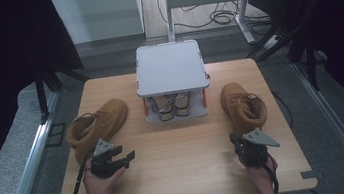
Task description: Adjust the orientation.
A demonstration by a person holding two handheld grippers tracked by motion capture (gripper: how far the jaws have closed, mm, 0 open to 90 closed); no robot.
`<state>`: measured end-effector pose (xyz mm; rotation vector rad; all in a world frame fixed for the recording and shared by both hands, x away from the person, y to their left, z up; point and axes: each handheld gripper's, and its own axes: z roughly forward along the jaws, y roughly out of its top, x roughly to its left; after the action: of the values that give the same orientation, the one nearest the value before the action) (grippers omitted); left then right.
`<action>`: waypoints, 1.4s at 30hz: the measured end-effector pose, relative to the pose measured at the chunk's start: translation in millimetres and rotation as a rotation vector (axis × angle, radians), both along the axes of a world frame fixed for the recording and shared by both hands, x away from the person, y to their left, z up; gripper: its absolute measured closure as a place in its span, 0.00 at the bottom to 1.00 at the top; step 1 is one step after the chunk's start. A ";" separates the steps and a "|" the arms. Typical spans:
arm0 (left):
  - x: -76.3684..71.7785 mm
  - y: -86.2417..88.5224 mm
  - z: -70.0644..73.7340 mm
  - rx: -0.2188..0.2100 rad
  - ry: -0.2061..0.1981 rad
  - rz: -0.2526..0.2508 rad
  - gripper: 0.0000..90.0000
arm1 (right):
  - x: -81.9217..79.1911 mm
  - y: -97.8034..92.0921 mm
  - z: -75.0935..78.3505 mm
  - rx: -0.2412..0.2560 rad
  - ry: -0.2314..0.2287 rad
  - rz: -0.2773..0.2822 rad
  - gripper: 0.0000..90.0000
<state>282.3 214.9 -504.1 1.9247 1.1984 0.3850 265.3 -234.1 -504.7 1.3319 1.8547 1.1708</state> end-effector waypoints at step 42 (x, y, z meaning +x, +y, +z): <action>-1.0 13.4 -3.1 -0.001 0.003 0.046 0.46 | 3.0 -56.0 -9.2 -0.007 0.000 -0.049 1.00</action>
<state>281.4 228.3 -507.2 1.9001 1.2467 0.4061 268.3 -290.1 -513.9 1.3660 1.8139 1.1382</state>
